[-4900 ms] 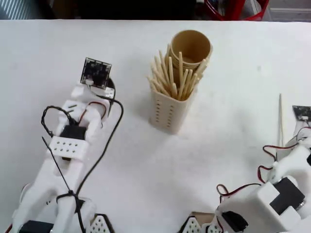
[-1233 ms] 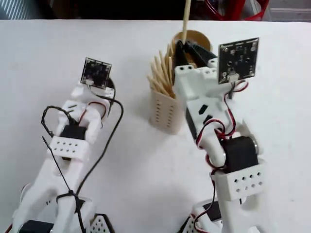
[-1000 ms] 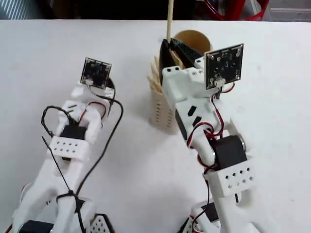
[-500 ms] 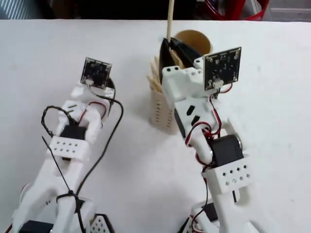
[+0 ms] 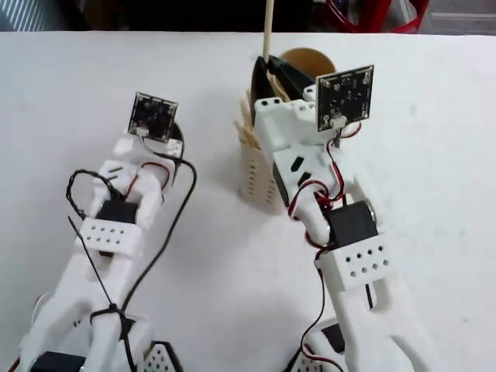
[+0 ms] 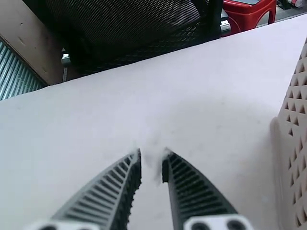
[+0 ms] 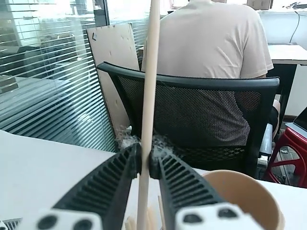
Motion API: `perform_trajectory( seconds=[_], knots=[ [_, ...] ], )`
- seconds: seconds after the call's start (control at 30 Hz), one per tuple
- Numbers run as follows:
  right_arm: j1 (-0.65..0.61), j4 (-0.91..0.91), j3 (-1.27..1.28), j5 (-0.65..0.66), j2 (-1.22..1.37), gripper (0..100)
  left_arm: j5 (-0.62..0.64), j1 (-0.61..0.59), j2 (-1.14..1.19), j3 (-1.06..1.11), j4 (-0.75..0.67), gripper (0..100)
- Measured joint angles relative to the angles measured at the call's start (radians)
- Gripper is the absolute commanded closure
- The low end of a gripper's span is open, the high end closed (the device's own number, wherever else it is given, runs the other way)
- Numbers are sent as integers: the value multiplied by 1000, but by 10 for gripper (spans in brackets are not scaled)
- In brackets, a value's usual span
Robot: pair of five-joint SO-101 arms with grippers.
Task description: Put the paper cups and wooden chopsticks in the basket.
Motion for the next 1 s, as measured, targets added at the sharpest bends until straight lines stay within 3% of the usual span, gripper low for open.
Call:
perform_trajectory(
  seconds=[0.23, 0.47, 0.57, 0.63, 0.7, 0.87, 1.0],
  knots=[
    [69, 2, 0, 0, 6, 856, 0, 0, 0, 0, 0, 906],
    [74, 44, 0, 0, 6, 862, 0, 0, 0, 0, 0, 906],
    [77, 77, 0, 0, -31, 939, 0, 0, 0, 0, 0, 906],
    [78, 152, -18, 0, -92, 987, 0, 0, 0, 0, 0, 906],
    [78, 265, -54, 6, -180, 961, 0, 0, -2, 0, 0, 906],
    [120, 618, -68, 143, -462, 981, 0, 0, -48, 0, 0, 906],
    [184, 804, 72, 236, -712, 981, 0, -37, -187, 46, -2, 906]
  ],
)
